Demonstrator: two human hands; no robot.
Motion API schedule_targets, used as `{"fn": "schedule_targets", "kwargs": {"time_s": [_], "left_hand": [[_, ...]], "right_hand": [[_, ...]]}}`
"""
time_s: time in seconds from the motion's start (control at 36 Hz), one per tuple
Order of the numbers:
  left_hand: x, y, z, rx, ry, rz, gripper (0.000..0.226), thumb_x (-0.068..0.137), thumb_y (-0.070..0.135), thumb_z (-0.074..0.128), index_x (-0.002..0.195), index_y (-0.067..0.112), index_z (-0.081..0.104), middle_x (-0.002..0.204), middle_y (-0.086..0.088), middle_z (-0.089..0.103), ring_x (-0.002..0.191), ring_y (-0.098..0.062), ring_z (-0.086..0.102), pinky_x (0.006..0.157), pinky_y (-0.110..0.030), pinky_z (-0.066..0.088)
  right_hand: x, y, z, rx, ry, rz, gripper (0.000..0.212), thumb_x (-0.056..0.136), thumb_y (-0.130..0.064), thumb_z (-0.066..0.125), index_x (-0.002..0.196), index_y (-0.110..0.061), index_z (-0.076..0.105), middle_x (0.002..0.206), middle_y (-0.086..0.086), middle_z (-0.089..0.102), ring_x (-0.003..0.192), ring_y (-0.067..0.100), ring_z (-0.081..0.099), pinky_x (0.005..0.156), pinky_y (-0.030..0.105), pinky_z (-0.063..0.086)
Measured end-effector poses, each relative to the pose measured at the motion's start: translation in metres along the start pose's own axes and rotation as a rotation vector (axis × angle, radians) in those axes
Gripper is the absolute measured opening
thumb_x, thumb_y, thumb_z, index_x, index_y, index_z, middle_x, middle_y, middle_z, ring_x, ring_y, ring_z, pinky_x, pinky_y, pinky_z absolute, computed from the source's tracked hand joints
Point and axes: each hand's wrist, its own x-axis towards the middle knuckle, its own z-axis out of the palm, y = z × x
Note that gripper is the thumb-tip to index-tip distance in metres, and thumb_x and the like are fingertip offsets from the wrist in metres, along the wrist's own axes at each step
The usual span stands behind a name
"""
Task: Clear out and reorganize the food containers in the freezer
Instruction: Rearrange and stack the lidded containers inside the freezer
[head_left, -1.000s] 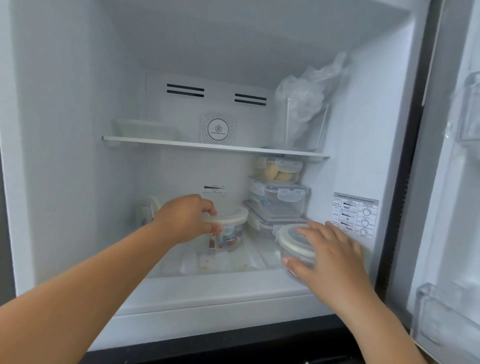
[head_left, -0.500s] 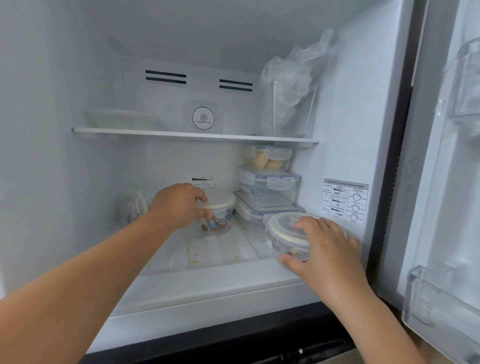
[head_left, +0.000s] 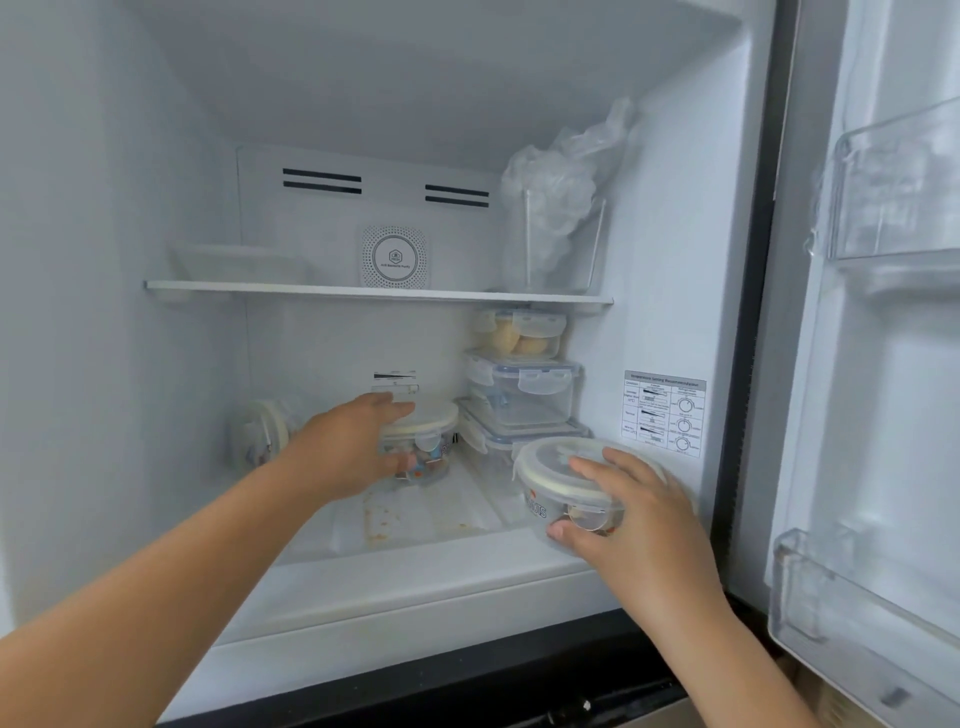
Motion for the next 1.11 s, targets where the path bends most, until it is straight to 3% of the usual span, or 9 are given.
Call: {"fn": "schedule_targets", "kwargs": {"time_s": [0.17,0.31,0.42,0.53,0.69,0.81,0.94,1.0,1.11], "left_hand": [[-0.024,-0.002,-0.002,0.065,0.012,0.012,0.078,0.080,0.056,0.061,0.146,0.034,0.025,0.156,0.004,0.019,0.140,-0.016,0.027,0.112,-0.031,0.026],[-0.019,-0.022,-0.010,0.236,0.001,-0.196,0.083,0.081,0.052,0.061,0.147,0.025,0.017,0.157,-0.008,0.009,0.143,-0.025,0.013,0.114,-0.043,0.021],[-0.011,-0.043,-0.018,0.438,-0.053,-0.339,0.088,0.080,0.040,0.065,0.147,0.021,0.011,0.156,-0.012,0.004,0.143,-0.031,0.008,0.112,-0.052,0.019],[-0.007,-0.056,-0.018,0.503,-0.083,-0.318,0.078,0.090,0.030,0.054,0.149,0.022,0.004,0.157,-0.009,0.006,0.143,-0.030,0.012,0.112,-0.052,0.021],[-0.008,-0.057,-0.017,0.586,0.046,-0.241,0.059,0.087,0.020,0.054,0.140,0.022,0.026,0.132,-0.009,0.040,0.116,-0.026,0.046,0.091,-0.036,0.037],[-0.007,-0.049,-0.023,0.639,0.088,-0.261,0.053,0.083,0.014,0.057,0.131,0.021,0.035,0.123,-0.009,0.043,0.109,-0.027,0.047,0.088,-0.034,0.037],[-0.009,-0.038,-0.030,0.698,0.086,-0.279,0.034,0.082,0.013,0.057,0.114,0.019,0.047,0.110,-0.006,0.053,0.105,-0.025,0.049,0.085,-0.033,0.035],[-0.012,-0.036,-0.031,0.667,0.094,-0.289,0.026,0.084,0.016,0.055,0.109,0.017,0.051,0.104,-0.004,0.055,0.101,-0.024,0.051,0.079,-0.031,0.033],[-0.018,-0.034,-0.029,0.598,0.104,-0.313,0.026,0.086,0.016,0.056,0.111,0.011,0.051,0.111,-0.010,0.048,0.100,-0.026,0.051,0.074,-0.030,0.036]], "right_hand": [[-0.003,0.003,0.005,0.127,0.084,-0.093,0.056,0.065,-0.039,0.082,0.115,-0.049,0.058,0.123,-0.031,0.044,0.128,0.011,0.034,0.088,0.027,0.037],[-0.004,-0.002,0.007,0.245,0.137,-0.165,0.049,0.062,-0.035,0.083,0.106,-0.045,0.065,0.116,-0.032,0.051,0.120,0.008,0.045,0.079,0.024,0.040],[-0.002,-0.011,0.011,0.353,0.164,-0.211,0.047,0.060,-0.032,0.084,0.103,-0.042,0.066,0.114,-0.028,0.056,0.117,0.008,0.049,0.083,0.028,0.044],[0.005,-0.018,0.015,0.447,0.195,-0.255,0.048,0.060,-0.026,0.086,0.101,-0.040,0.065,0.114,-0.024,0.059,0.116,0.008,0.051,0.087,0.034,0.047],[0.026,-0.041,0.020,0.515,0.184,-0.318,0.042,0.063,-0.025,0.083,0.100,-0.035,0.066,0.114,-0.020,0.060,0.116,0.008,0.052,0.094,0.032,0.045],[0.045,-0.062,0.026,0.546,0.158,-0.330,0.039,0.064,-0.025,0.082,0.098,-0.033,0.064,0.113,-0.016,0.061,0.115,0.011,0.053,0.098,0.029,0.042],[0.072,-0.081,0.039,0.510,0.136,-0.300,0.043,0.063,-0.025,0.083,0.099,-0.033,0.061,0.110,-0.015,0.059,0.112,0.014,0.052,0.085,0.021,0.037],[0.083,-0.085,0.044,0.488,0.122,-0.285,0.042,0.064,-0.026,0.082,0.101,-0.029,0.063,0.107,-0.014,0.058,0.110,0.015,0.051,0.083,0.023,0.038],[0.101,-0.096,0.057,0.451,0.084,-0.291,0.042,0.065,-0.027,0.081,0.103,-0.028,0.063,0.113,-0.009,0.059,0.111,0.018,0.051,0.088,0.032,0.044]]}}
